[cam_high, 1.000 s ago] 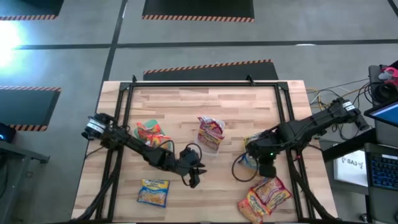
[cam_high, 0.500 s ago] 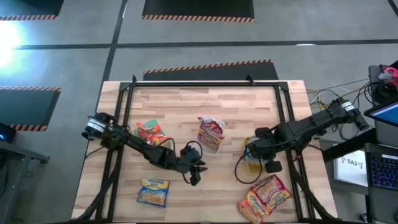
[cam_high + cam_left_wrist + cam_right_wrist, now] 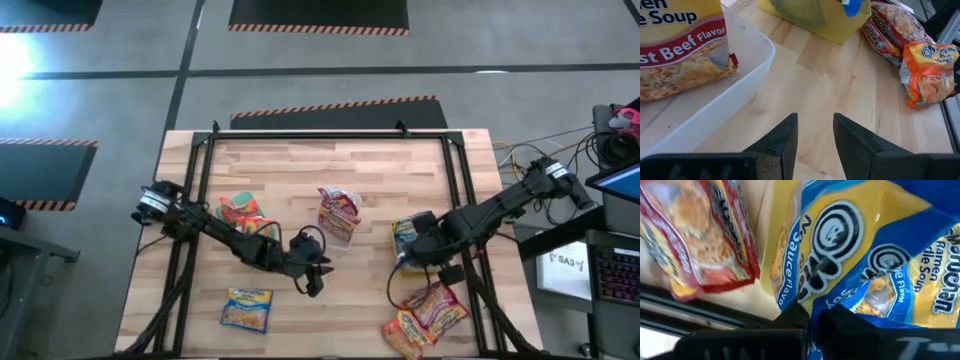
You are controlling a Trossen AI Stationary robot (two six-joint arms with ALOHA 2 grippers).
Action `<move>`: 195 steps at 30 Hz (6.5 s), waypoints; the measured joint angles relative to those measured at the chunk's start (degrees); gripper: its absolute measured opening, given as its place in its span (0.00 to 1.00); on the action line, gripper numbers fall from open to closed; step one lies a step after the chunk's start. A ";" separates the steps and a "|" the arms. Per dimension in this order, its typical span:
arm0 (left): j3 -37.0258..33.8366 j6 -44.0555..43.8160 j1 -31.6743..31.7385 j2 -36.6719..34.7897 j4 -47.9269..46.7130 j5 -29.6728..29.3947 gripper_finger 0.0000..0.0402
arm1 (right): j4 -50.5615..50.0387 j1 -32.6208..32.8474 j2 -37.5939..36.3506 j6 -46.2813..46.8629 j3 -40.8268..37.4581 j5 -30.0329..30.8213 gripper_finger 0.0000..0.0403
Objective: Sort Maruchan noodles
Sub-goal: Put the blue noodle pack into the yellow bin
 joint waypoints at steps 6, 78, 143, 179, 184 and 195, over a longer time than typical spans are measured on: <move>0.00 0.00 -0.01 0.00 0.01 -0.04 0.27 | 0.76 3.25 2.57 -2.56 -0.03 0.98 0.02; 0.00 -5.51 -1.03 -11.86 -19.24 12.64 0.27 | 4.24 4.63 7.27 34.59 13.60 12.77 0.21; -1.14 -42.04 -24.73 -8.63 -48.96 3.49 0.27 | 72.09 -3.11 28.36 38.00 5.34 12.76 0.36; -2.28 1.76 -2.49 -0.85 -13.73 -2.12 0.27 | 74.07 -4.70 28.42 50.98 -0.72 5.66 0.47; -0.94 1.25 -3.17 -7.90 -22.12 -0.17 0.27 | 74.12 -4.70 28.42 50.98 -1.82 5.69 0.47; -4.17 -31.78 -13.09 -16.00 -28.67 -3.26 0.27 | 84.08 -4.83 28.42 53.25 -8.50 7.25 0.46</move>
